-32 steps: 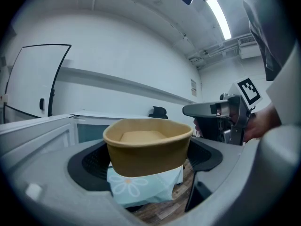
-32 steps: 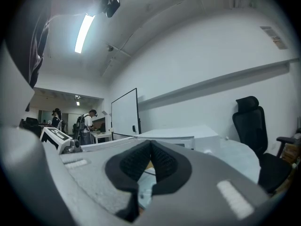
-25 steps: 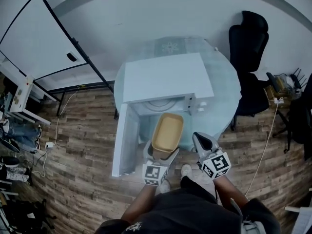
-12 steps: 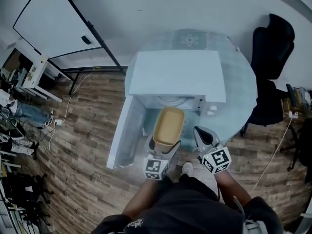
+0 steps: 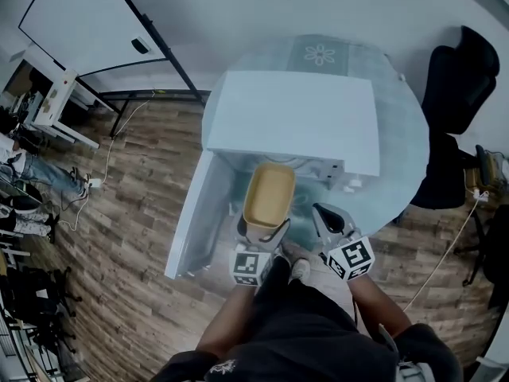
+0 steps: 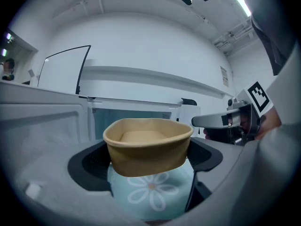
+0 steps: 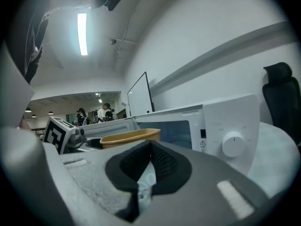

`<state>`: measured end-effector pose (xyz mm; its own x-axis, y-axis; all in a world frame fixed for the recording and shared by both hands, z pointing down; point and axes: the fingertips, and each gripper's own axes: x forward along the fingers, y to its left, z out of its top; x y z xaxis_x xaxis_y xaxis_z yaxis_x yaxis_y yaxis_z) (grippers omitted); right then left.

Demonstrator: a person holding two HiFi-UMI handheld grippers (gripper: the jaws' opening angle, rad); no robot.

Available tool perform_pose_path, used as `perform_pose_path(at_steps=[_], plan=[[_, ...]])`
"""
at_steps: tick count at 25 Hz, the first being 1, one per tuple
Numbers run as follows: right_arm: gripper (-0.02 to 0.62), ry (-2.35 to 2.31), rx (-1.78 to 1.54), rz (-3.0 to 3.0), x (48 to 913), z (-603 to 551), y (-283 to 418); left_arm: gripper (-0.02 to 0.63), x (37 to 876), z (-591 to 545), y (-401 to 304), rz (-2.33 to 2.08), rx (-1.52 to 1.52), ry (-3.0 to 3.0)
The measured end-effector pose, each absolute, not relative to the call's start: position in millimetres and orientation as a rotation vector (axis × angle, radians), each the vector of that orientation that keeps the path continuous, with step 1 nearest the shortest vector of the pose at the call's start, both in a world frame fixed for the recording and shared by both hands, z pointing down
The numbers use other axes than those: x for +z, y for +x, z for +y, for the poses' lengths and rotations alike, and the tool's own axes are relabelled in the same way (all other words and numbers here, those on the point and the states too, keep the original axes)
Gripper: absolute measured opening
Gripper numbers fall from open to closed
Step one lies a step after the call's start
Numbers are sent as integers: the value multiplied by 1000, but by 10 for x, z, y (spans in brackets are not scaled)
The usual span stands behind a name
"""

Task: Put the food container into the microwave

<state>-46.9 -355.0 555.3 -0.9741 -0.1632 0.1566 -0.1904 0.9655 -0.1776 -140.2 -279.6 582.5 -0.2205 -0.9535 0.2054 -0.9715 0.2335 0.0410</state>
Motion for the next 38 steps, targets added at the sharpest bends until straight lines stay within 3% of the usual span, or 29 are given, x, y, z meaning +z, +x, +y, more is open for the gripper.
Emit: perform_pose_path(at_steps=[22, 38], plan=[[2, 367, 331, -2862, 6478, -3985, -1192, 505, 6531, -3617, -2233, -2310, 181, 1842], [2, 422, 360, -2849, 6652, -4180, -1599, 505, 6817, -3974, -2701, -2301, 207, 1814]])
